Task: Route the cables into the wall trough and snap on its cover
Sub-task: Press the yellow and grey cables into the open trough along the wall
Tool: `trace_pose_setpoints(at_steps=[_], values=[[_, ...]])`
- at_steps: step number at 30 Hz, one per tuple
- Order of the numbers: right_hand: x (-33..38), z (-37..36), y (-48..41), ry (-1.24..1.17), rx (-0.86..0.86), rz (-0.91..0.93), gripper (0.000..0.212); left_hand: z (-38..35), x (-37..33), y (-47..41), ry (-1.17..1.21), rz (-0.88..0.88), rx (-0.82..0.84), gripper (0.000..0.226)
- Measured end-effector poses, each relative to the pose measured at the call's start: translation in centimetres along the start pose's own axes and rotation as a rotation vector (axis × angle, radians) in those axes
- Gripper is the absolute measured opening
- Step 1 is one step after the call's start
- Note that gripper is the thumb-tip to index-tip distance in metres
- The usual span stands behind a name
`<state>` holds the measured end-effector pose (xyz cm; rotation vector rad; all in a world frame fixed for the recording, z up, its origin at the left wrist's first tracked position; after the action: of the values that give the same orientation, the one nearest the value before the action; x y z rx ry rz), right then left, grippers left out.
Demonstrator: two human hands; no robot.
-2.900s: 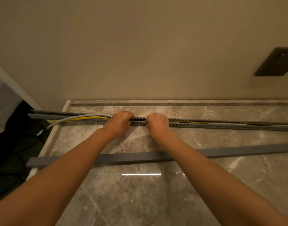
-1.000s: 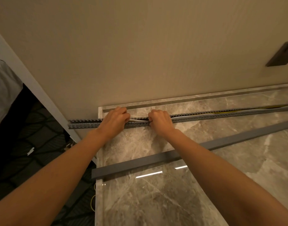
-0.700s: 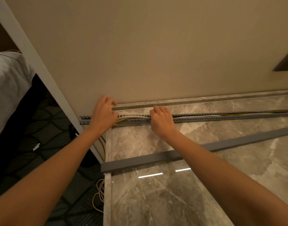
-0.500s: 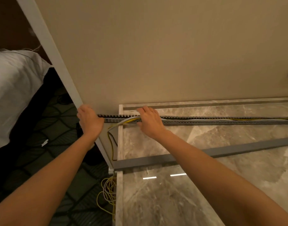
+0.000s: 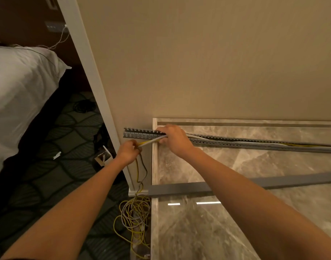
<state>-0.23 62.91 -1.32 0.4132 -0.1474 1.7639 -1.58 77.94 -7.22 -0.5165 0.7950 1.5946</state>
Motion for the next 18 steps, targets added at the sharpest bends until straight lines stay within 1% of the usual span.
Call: trace_pose_setpoints(at_steps=[3,5,7,11,14,15,18], values=[[-0.2,-0.4,0.0,-0.009,-0.019,-0.012,0.034,1.1,0.8,0.7,-0.052,-0.12,-0.197,0.018],[-0.4,-0.6,0.0,-0.017,-0.034,-0.01,0.031,2.0,1.3,1.4,-0.05,-0.188,-0.277,0.018],[-0.4,-0.7,0.0,-0.03,-0.045,-0.004,0.029,3.0,1.8,1.9,-0.041,-0.236,-0.324,0.021],[-0.5,-0.9,0.0,-0.087,-0.074,0.006,0.025,4.8,1.3,2.1,-0.07,-0.374,-0.304,0.033],[-0.6,-0.8,0.0,-0.198,-0.074,-0.045,0.031,6.0,0.4,1.7,-0.21,-0.523,-0.311,0.022],[-0.7,-0.7,-0.1,-0.234,-0.071,-0.059,0.032,6.3,0.1,1.4,-0.257,-0.547,-0.318,0.02],[-1.1,-0.6,-0.2,-0.306,-0.037,-0.074,0.034,7.0,-0.4,0.8,-0.258,-0.489,-0.308,0.02]])
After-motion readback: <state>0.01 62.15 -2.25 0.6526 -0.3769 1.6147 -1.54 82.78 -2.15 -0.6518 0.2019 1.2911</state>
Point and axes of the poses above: each hand's wrist, its own y-axis away from the middle knuckle, its own z-axis out of the back of the hand, x = y × z, the point moved 2 cm from there along -y, towards the middle knuckle, and after that the axes turned 9 degrees about -z, right-handed, at the moved point
